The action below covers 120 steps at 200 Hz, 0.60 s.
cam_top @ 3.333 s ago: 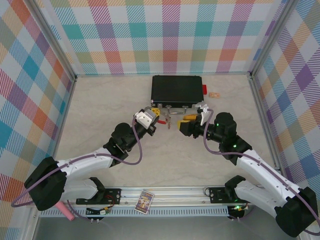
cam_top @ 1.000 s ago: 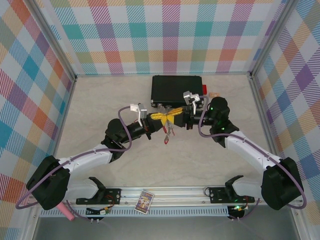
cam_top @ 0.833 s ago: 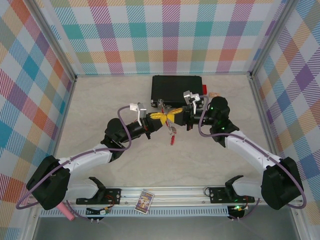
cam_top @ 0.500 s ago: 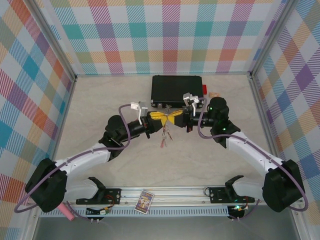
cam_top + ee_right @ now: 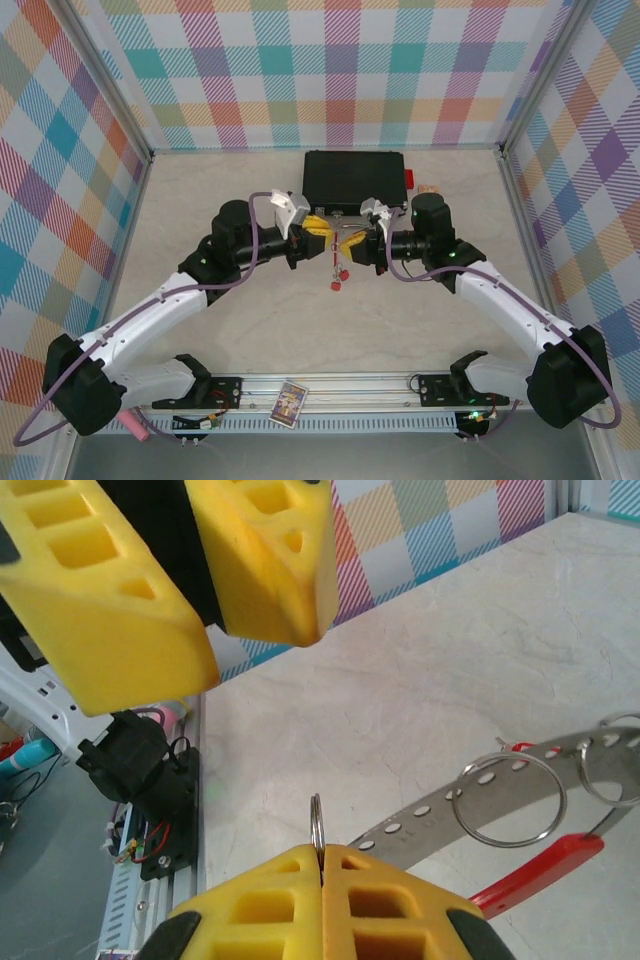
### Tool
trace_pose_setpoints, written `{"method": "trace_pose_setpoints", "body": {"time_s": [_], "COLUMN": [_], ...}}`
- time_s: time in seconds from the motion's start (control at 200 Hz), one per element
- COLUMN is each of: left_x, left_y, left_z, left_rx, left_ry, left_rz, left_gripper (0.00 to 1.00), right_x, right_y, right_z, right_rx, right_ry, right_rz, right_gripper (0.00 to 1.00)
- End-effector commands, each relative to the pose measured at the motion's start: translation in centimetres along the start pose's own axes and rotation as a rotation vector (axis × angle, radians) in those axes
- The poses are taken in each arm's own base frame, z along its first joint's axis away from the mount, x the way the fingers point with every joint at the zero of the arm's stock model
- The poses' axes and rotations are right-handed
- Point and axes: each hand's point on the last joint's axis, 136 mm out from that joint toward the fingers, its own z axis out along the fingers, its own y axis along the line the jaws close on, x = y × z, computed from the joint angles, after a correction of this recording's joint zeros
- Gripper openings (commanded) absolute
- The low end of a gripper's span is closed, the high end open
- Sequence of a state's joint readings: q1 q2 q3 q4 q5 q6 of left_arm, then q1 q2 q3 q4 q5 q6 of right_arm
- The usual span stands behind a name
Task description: Put the keys on the keyring
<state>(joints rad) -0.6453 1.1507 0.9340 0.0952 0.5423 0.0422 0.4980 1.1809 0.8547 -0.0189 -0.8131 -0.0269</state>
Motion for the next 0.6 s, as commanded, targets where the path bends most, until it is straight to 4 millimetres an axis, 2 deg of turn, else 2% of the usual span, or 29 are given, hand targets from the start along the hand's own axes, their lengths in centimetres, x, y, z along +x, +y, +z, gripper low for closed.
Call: {"method": "trace_pose_setpoints", "body": {"time_s": [0.0,0.195,0.27,0.595], "left_x": [3.2,4.4,5.5,5.2], "left_y": [-0.3,-0.8,-1.2,-1.4], "left_z": [-0.3,0.1,0.0,0.2], "left_rx": [0.035,0.096,0.122,0.137], "left_ry": [0.178,0.259,0.309,0.300], "left_rz": [0.022,0.034,0.015,0.035], "left_gripper": [0.27,0.25,0.24,0.21], "right_x": [-0.7,-0.5,-0.4,0.0], "right_y": [1.3,1.5,1.6,2.0], "right_z": [-0.2,0.0,0.0,0.7], "right_rx": [-0.050,-0.068,-0.071,-0.094], "right_ry": [0.001,0.007,0.009,0.037], "right_rz": [-0.062,-0.057,-0.088,-0.081], "right_gripper": [0.00,0.00,0.00,0.00]}}
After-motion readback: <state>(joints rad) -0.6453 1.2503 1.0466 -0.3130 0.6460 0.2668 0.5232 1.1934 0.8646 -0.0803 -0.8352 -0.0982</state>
